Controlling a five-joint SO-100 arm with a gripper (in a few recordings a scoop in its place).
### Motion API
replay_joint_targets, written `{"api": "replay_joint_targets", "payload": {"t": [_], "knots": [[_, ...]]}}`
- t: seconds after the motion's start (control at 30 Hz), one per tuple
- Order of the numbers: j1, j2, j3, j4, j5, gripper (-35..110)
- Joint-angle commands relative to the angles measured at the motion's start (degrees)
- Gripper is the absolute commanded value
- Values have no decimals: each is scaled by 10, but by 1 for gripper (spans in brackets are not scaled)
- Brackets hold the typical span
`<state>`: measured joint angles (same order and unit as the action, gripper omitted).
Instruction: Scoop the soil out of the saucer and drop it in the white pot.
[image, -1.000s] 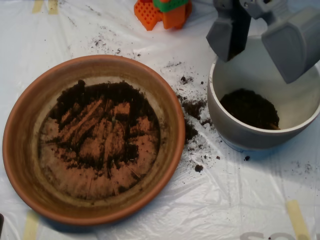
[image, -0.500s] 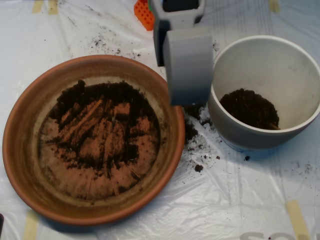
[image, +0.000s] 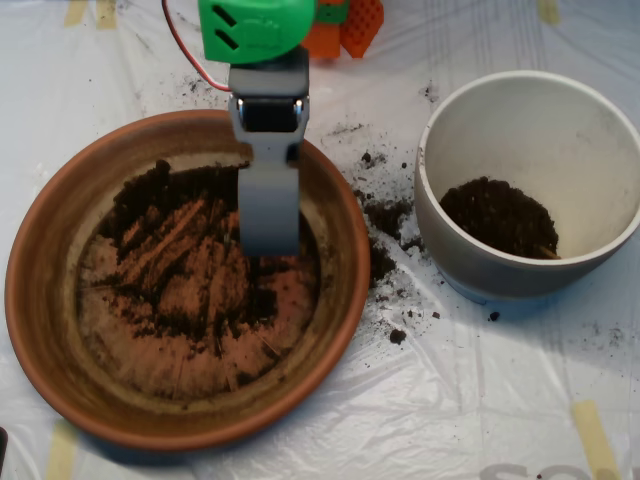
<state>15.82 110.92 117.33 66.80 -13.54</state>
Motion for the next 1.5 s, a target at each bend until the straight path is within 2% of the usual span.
{"api": "replay_joint_targets", "payload": {"t": [0.0,0.17,0.83,1.03,1.27,1.47], "knots": [[22,-18,1,-11,-24,48],[28,-72,-33,6,-33,53],[46,-311,-273,67,-42,50],[41,-304,-233,52,-52,46],[48,-286,-186,40,-72,54],[54,-244,-87,-35,-76,54]]}}
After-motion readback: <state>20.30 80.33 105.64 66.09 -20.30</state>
